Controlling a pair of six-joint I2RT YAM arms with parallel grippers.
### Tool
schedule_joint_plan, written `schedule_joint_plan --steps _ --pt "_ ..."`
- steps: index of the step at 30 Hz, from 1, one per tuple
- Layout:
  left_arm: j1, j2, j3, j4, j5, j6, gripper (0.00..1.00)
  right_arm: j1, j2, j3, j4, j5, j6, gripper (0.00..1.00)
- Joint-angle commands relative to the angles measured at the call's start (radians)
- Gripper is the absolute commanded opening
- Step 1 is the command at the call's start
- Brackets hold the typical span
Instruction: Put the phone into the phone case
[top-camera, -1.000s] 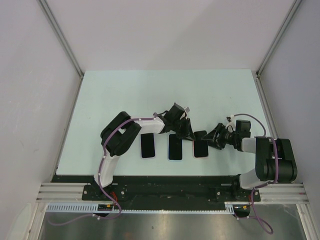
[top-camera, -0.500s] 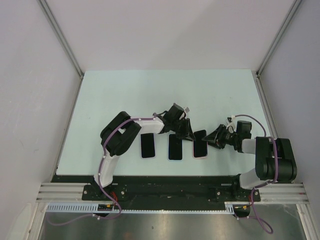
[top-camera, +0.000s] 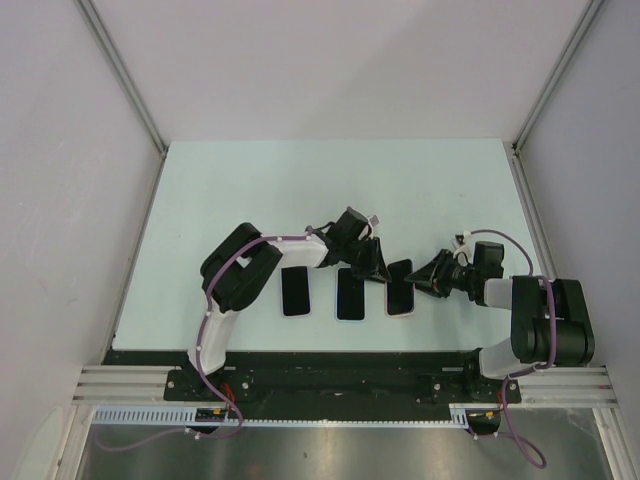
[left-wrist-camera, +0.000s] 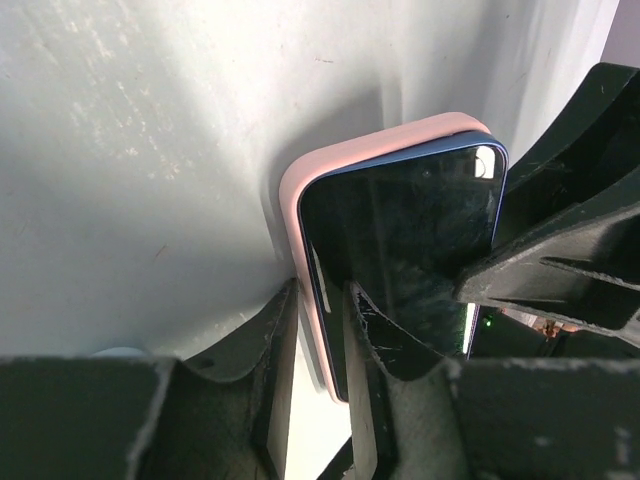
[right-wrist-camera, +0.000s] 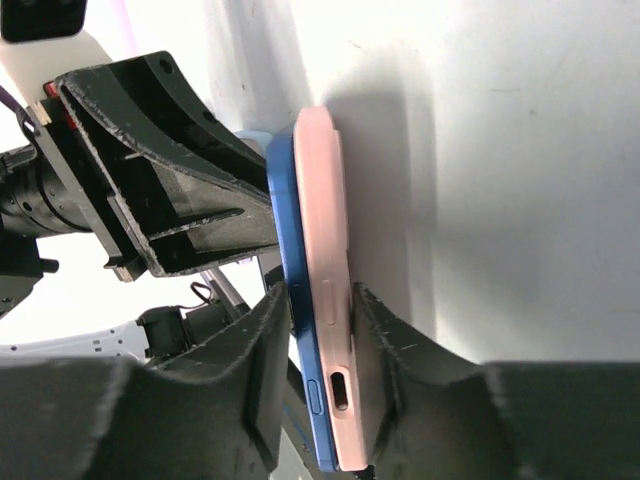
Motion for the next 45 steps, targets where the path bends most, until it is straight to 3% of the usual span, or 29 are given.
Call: schedule_joint_plan --steps 1,6,14,15,16,17,18,19,35,37,38,39,40,45 --pt "-0.021 0.008 -0.014 -0.011 0.011 0.0 0.3 0.002 -0.031 0.008 0.013 -0.034 0.006 0.29" --pt "-0.021 0.005 -0.016 -0.01 0.011 0.002 0.31 0.002 -0.034 0.008 0.004 -0.018 0.004 0.04" --pt "-0.021 0.005 -0.017 -0.011 0.011 0.0 0.33 0.002 -0.076 0.027 -0.098 0.057 -0.043 0.0" --pt "-0.021 0.005 -0.016 -0.011 0.009 0.0 0.33 0.002 -0.08 0.03 -0.101 0.049 -0.043 0.01" --pt "-0.022 0.007 -0.016 -0.01 0.011 0.0 0.33 0.002 -0.083 0.03 -0.093 0.035 -0.037 0.08" --pt "-0.021 0.007 -0.016 -0.011 0.009 0.0 0.33 0.002 -0.091 0.03 -0.087 0.012 -0.031 0.18" --pt "-0.021 0.008 -0.016 -0.011 0.011 0.0 0.33 0.002 -0.097 0.03 -0.081 0.002 -0.014 0.35" --pt "-0.021 0.008 -0.016 -0.011 0.011 0.0 0.33 0.002 -0.105 0.03 -0.07 -0.011 -0.007 0.39" --pt "-0.021 0.005 -0.019 -0.01 0.011 0.0 0.39 0.002 -0.093 0.031 -0.088 0.029 -0.016 0.39" --pt "-0.021 0.004 -0.017 -0.01 0.009 -0.001 0.4 0.002 -0.089 0.031 -0.099 0.041 -0.027 0.29" --pt "-0.022 0.004 -0.017 -0.01 0.009 -0.001 0.41 0.002 -0.094 0.031 -0.104 0.054 -0.036 0.21" --pt "-0.021 0.005 -0.017 -0.01 0.009 -0.001 0.41 0.002 -0.094 0.031 -0.111 0.058 -0.04 0.08" --pt "-0.021 0.004 -0.017 -0.01 0.009 -0.001 0.42 0.002 -0.096 0.031 -0.114 0.061 -0.043 0.03" --pt "-0.021 0.005 -0.02 -0.011 0.006 -0.001 0.43 0.003 -0.128 0.042 -0.173 0.115 -0.08 0.0"
